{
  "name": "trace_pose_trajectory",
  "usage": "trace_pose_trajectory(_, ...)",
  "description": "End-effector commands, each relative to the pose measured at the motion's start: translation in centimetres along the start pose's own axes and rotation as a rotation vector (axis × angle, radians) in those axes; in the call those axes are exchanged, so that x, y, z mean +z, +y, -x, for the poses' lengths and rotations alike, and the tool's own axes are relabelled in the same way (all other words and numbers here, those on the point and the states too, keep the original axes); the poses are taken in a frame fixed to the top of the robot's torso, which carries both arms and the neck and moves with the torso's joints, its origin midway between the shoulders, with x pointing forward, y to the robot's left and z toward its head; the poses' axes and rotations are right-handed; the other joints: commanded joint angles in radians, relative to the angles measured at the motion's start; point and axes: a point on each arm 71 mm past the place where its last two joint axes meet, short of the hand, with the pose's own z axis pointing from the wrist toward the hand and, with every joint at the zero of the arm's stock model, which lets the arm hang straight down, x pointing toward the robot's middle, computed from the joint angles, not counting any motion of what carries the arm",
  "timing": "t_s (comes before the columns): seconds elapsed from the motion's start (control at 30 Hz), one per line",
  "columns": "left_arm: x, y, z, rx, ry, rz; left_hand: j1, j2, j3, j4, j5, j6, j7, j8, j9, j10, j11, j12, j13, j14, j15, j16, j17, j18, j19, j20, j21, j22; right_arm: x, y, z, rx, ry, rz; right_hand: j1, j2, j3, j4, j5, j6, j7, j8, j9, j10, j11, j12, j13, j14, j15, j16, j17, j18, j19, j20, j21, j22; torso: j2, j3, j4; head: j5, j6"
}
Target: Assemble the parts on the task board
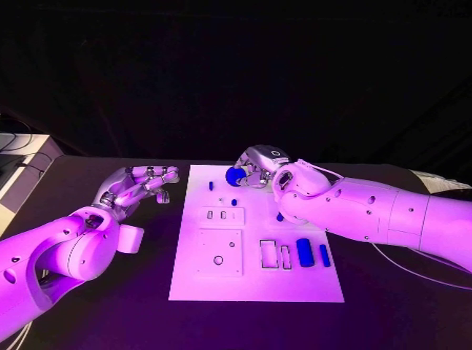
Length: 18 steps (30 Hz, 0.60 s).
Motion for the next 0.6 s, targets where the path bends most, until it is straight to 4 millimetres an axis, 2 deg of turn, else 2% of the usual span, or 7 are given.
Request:
trace_pose_trajectory(0.03, 0.0, -0.1, -0.3, -0.006, 0.021, -0.007, -0.003, -0.001, 0.005, -0.002, 0.004, -0.003, -0.002, 0.001, 0.000, -0.005, -0.002, 0.002, 0.000, -0.005, 0.002, 0.003, -0.001, 0.012, -0.006, -0.001, 0.006, -0.001, 0.3, 0.0, -0.3, -0.054, 0.013, -0.006, 0.005, -0.005, 0.003, 0.007, 0.004, 0.059, 0.008, 0.004, 0.047, 0.002, -0.002, -0.005, 0.001, 0.002, -0.007, -0.005, 0.000, -0.013, 0.040, -0.005, -0.002, 0.174, 0.001, 0.0009, -0.0012, 0.003, -0.002)
trace_pose_trajectory(0.27, 0.0, -0.1, -0.3, -0.006, 0.021, -0.007, -0.003, -0.001, 0.005, -0.002, 0.004, -0.003, -0.002, 0.001, 0.000, -0.005, -0.002, 0.002, 0.000, -0.005, 0.002, 0.003, -0.001, 0.012, -0.006, -0.001, 0.006, -0.001, 0.5, 0.1, -0.9, -0.070, 0.041, -0.010, 0.005, -0.007, 0.003, 0.007, 0.007, 0.059, 0.008, 0.005, 0.047, 0.001, -0.002, -0.006, 0.001, 0.002, -0.007, -0.006, 0.000, -0.013, 0.040, -0.005, -0.003, 0.174, 0.001, 0.0028, -0.0024, 0.008, -0.007)
trace_pose_trajectory(0.6, 0.0, -0.1, -0.3, -0.006, 0.021, -0.007, -0.003, -0.001, 0.005, -0.002, 0.004, -0.003, -0.002, 0.001, 0.000, -0.005, -0.002, 0.002, 0.000, -0.005, 0.002, 0.003, -0.001, 0.012, -0.006, -0.001, 0.006, -0.001, 0.6, 0.4, -1.5, -0.080, 0.077, -0.005, 0.003, -0.010, 0.001, 0.010, 0.004, 0.057, 0.008, 0.004, 0.046, -0.001, -0.001, -0.010, -0.001, 0.001, -0.006, -0.009, -0.001, -0.013, 0.039, -0.005, -0.005, 0.173, 0.001, 0.0028, -0.0023, 0.011, -0.011)
